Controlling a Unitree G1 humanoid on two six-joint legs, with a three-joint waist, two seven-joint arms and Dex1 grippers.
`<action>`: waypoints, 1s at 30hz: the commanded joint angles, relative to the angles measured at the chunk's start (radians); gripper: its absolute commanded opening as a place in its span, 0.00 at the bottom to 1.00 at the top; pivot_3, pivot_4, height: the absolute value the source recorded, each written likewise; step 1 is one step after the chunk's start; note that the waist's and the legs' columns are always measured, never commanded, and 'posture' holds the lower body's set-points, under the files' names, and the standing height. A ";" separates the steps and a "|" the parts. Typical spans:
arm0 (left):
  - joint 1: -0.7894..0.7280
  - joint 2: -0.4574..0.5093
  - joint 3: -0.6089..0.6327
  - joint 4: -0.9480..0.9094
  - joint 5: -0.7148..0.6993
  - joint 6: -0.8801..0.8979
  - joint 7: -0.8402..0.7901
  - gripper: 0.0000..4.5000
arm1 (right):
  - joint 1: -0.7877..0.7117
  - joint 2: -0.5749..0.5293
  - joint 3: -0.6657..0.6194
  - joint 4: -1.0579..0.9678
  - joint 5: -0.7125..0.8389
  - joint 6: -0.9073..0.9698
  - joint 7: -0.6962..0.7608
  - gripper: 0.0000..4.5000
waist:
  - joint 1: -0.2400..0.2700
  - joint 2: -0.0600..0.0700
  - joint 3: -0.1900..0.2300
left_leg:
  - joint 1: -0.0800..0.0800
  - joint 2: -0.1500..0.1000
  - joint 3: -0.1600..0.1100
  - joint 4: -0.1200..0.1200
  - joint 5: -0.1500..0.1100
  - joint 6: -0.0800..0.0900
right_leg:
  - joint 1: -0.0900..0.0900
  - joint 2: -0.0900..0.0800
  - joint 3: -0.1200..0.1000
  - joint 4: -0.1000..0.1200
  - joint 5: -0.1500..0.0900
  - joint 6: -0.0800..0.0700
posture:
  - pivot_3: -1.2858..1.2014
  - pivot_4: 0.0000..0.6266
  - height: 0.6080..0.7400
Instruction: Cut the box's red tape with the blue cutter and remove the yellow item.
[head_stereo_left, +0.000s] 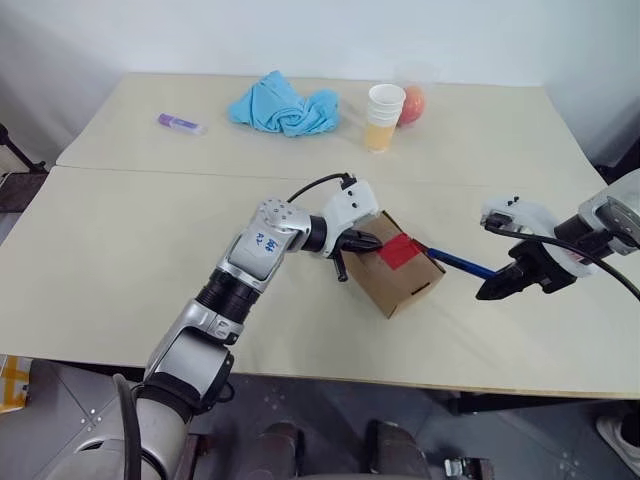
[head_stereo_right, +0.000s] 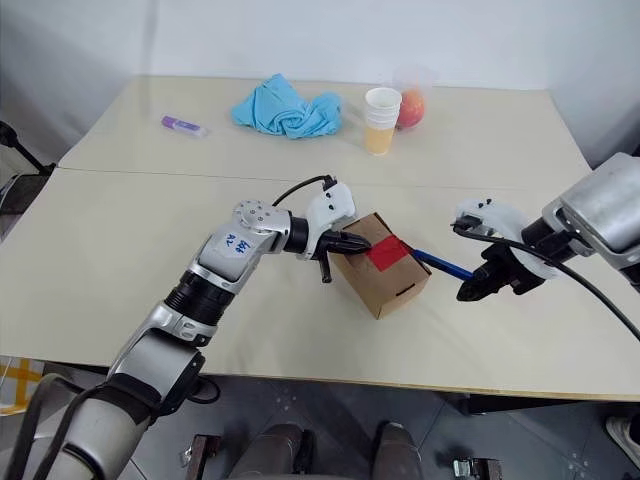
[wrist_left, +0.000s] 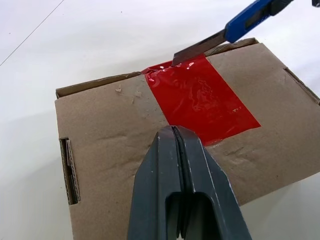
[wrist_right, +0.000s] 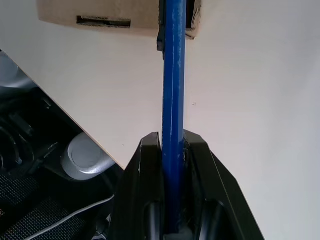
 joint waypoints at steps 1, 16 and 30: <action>0.044 0.004 -0.045 0.039 0.033 0.041 0.000 0.00 | 0.006 0.004 0.014 0.012 -0.024 -0.018 0.019 0.04 | -0.001 0.000 0.000 | 0.000 0.000 0.000 0.000 0.000 0.000 | 0.000 0.000 0.000 0.000 0.000 0.000 | 0.52 0.24 1.00; 0.053 0.006 -0.045 0.014 0.028 0.054 0.009 0.00 | -0.097 0.129 0.113 0.129 -0.145 -0.084 0.098 0.04 | -0.029 0.000 0.000 | 0.002 0.001 0.001 0.001 0.001 -0.001 | 0.000 0.000 0.002 0.003 0.000 0.000 | 0.52 0.24 1.00; 0.074 0.006 -0.028 -0.024 0.024 0.087 0.033 0.00 | -0.137 0.108 0.253 0.130 -0.245 -0.154 0.255 0.04 | -0.026 0.000 0.000 | 0.001 0.001 0.001 0.001 0.001 -0.001 | -0.001 0.000 0.002 0.003 0.000 0.000 | 0.52 0.24 1.00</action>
